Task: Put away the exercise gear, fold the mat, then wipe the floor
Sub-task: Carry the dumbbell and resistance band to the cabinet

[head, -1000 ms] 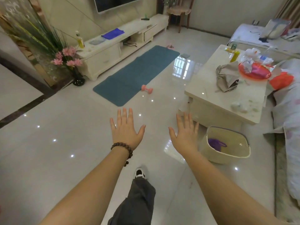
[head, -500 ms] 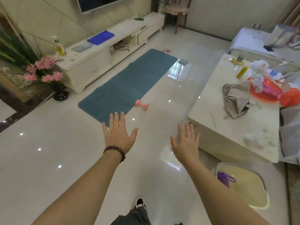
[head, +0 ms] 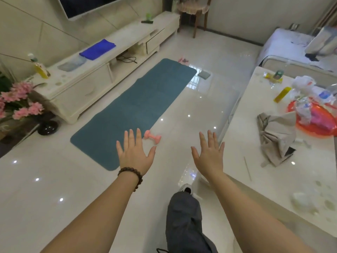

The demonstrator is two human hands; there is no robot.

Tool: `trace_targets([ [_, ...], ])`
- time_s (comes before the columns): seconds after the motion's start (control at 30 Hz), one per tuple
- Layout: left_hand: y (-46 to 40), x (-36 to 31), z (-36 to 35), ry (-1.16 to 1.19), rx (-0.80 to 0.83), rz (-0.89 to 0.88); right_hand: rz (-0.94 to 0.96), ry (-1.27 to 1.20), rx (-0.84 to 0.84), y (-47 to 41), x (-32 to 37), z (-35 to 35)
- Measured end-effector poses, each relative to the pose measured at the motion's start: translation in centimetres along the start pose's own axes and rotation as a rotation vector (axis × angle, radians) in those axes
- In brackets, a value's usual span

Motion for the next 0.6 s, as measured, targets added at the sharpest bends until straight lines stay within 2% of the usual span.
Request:
trace_targets([
  [0.3, -20.5, -7.0, 0.6, -0.009, -0.014, 0.115, 0.034, 0.026, 0.051, -23.6, -2.6, 5.4],
  [0.6, -34.2, -8.9, -1.4, 0.025, 0.06, 0.27, 0.186, 0.062, 0.106, -40.7, 1.5, 5.3],
])
Point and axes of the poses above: each hand's wrist, its own y-axis away from the middle knuckle, its own z-axis out of the back of the hand, x = y × z, the point moved 7 cm from there along -y, towards the middle knuckle, and after that the axes turned 3 degrees about x, right-handed, at the moved point
